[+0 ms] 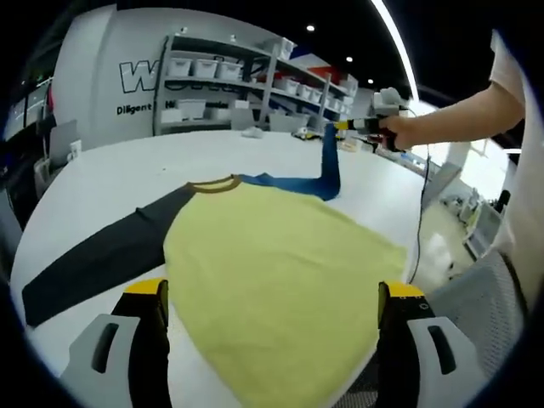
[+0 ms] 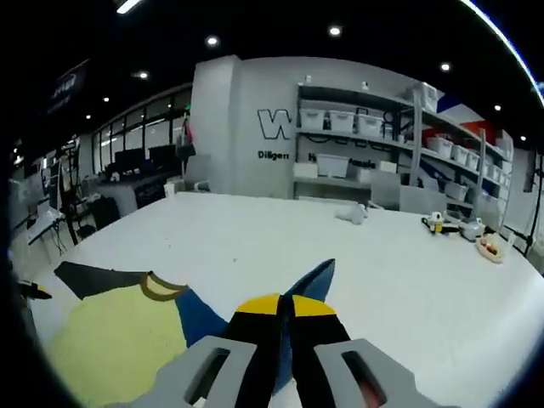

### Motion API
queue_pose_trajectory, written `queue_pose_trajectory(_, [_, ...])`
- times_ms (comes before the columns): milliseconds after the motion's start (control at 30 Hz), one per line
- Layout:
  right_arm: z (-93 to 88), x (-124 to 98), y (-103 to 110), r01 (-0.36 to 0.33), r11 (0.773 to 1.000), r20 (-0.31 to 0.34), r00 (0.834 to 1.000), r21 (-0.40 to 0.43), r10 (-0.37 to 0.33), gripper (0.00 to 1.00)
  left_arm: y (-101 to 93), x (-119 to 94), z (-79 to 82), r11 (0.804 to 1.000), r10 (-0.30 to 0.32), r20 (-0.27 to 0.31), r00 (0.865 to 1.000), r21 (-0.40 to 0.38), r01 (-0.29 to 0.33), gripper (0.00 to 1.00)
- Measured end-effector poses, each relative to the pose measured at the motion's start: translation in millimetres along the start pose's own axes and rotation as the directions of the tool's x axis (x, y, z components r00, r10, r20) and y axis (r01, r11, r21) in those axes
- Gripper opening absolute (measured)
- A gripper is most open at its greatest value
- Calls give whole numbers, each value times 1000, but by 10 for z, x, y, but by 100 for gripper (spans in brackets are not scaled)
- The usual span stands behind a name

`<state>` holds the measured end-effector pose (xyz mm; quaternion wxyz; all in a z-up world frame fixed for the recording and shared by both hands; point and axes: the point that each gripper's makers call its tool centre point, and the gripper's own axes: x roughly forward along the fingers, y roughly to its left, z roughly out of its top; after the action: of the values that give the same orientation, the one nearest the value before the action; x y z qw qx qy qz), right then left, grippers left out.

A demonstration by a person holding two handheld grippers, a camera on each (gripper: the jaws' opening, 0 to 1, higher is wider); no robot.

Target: Fold the garment on the visible template until the final outline fits inside the template.

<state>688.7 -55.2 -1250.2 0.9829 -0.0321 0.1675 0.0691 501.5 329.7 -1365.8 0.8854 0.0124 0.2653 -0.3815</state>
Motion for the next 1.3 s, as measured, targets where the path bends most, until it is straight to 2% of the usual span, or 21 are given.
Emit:
queue_pose_trajectory(167, [150, 153, 382, -75, 997, 20, 997, -26, 75, 0, -3, -91, 9, 1000, 7, 11, 1000, -4, -7, 99])
queue_pose_trajectory(267, [183, 249, 640, -119, 992, 18, 993, -42, 120, 0, -1, -147, 32, 1000, 15, 26, 1000, -3, -15, 99])
queue_pose_trajectory(467, [222, 420, 1200, -209, 976, 15, 977, -58, 210, 0, -36, -227, -33, 1000, 14, 17, 1000, -1, -14, 99])
queue_pose_trajectory(633, [225, 554, 1560, -267, 962, 9, 963, -66, 268, 0, -55, -277, -73, 1000, 15, 10, 1000, -3, -15, 99])
queue_pose_trajectory(833, [138, 655, 1977, -337, 938, -12, 941, -85, 337, 0, -47, -318, -91, 1000, 22, 6, 1000, -4, -22, 99])
queue_pose_trajectory(933, [72, 689, 2117, -358, 928, -28, 934, -98, 357, 0, -36, -342, -92, 1000, 27, 7, 1000, -7, -27, 99])
queue_pose_trajectory(1300, [-331, 839, 2734, -428, 897, -106, 902, -112, 418, 0, 4, -409, -121, 999, 42, -12, 999, -12, -42, 99])
